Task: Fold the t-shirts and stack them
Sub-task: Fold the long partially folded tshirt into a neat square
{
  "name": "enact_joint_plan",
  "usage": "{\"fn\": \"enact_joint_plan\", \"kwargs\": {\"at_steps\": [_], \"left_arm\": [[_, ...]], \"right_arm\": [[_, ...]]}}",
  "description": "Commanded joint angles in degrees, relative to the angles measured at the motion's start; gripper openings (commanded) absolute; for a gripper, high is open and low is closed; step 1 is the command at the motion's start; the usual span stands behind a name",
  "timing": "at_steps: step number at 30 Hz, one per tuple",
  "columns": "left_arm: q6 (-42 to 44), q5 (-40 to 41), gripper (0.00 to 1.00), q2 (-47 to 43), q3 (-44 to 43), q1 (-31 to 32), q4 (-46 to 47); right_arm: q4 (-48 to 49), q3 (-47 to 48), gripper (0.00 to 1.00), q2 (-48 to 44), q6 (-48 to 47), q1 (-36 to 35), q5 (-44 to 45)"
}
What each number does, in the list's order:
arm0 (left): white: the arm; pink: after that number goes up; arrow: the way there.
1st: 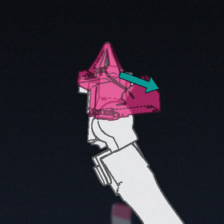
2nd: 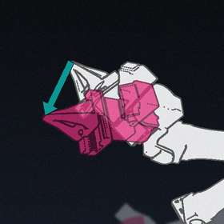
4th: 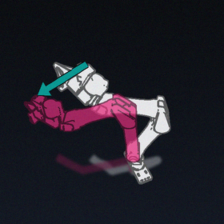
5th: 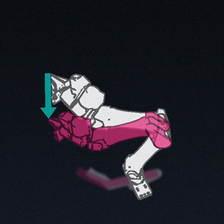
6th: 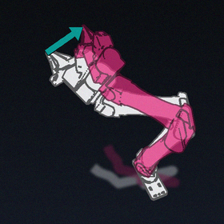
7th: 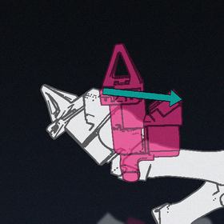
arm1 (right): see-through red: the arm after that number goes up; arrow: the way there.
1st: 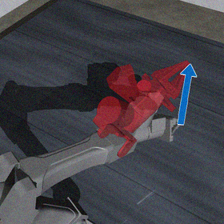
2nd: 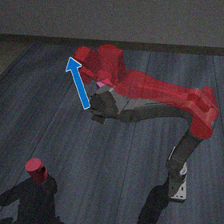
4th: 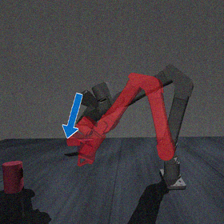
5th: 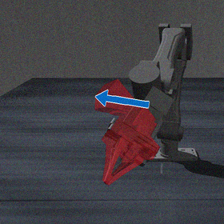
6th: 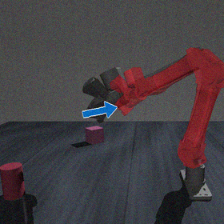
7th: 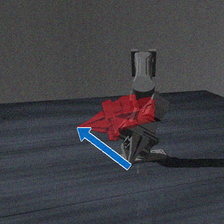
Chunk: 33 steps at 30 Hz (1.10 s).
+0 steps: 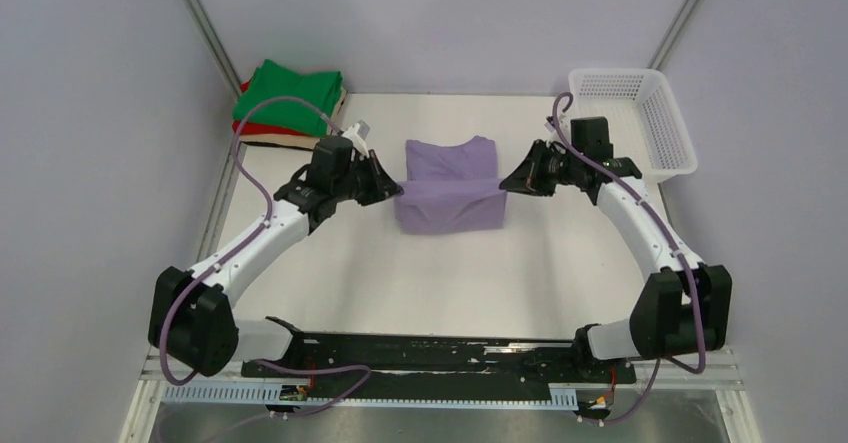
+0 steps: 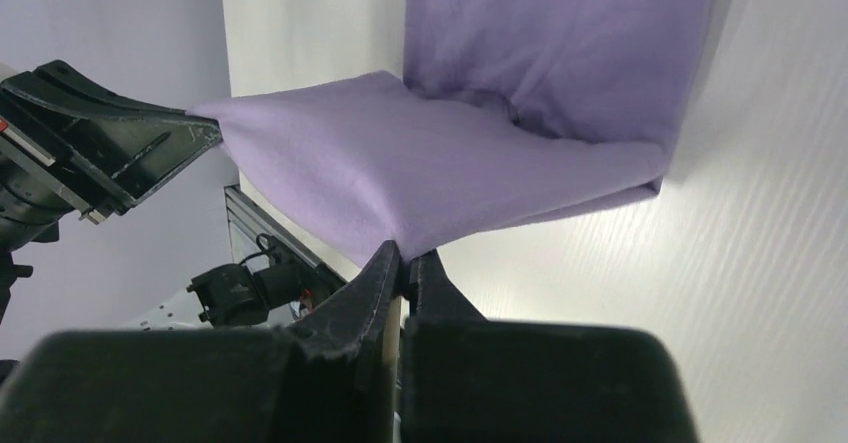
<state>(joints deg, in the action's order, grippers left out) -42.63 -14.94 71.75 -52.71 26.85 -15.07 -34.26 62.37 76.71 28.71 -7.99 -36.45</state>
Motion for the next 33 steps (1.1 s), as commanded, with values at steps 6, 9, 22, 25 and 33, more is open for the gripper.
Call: {"fn": "enact_joint_plan", "kwargs": {"at_steps": [6, 9, 22, 25, 33], "left_arm": [[5.3, -4.5, 0.00, 17.2, -18.5, -8.2, 5.8], [5.0, -6.8, 0.00, 22.2, -22.5, -9.7, 6.3], [-0.3, -15.8, 0.00, 49.6, -43.9, -15.0, 9.3], [-2.3, -14.5, 0.00, 56.5, -50.0, -15.9, 8.9], [-3.4, -12.8, 0.48, 73.4, -72.8, -16.5, 1.3]], "right_arm": [[6.8, 15.1, 0.00, 15.9, 0.1, 5.5, -6.1], [7.1, 19.1, 0.00, 20.7, 0.8, 6.5, -6.9], [8.8, 37.3, 0.00, 41.6, 3.2, 7.5, -4.2], [9.7, 42.3, 0.00, 47.6, 4.6, 7.5, -2.8], [11.2, 56.3, 0.24, 61.1, 7.8, 8.8, -0.1]]}}
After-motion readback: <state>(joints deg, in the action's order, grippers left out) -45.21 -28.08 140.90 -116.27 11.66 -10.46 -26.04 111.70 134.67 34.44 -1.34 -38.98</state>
